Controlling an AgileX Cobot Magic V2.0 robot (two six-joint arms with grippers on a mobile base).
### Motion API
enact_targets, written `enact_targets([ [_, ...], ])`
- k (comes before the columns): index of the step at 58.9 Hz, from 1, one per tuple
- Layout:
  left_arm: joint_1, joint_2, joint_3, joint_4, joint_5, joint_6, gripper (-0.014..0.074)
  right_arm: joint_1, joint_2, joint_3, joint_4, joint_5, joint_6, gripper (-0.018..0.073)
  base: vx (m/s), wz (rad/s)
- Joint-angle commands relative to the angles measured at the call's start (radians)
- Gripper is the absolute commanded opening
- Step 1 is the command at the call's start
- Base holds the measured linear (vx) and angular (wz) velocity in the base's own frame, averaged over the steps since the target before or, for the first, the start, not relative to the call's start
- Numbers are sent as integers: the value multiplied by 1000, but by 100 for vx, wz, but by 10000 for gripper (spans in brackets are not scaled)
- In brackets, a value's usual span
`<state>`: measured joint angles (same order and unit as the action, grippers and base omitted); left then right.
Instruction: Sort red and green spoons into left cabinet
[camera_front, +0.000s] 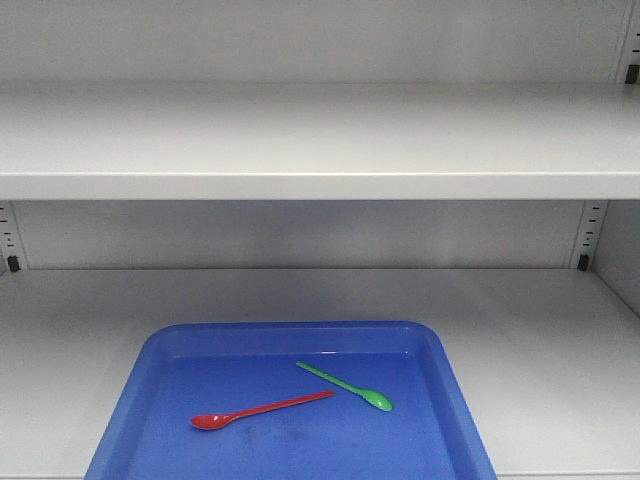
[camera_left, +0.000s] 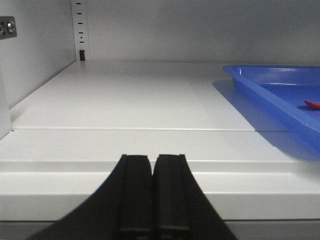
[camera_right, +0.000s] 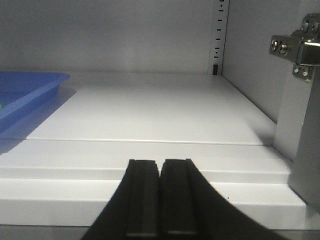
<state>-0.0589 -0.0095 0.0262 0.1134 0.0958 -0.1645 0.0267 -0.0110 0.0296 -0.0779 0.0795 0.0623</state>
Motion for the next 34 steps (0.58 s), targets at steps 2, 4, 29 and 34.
enact_targets([
  [2, -1, -20, -2, -2, -80, -8, 0, -6, -14, 11, 3, -80, -14, -6, 0, 0],
  [4, -1, -20, -2, -2, -80, -8, 0, -6, -14, 11, 3, -80, -14, -6, 0, 0],
  [29, -1, -20, -2, -2, -80, -8, 0, -6, -14, 11, 3, -80, -14, -6, 0, 0],
  [34, -1, -20, -2, -2, -80, -8, 0, -6, -14, 11, 3, -80, -14, -6, 0, 0],
])
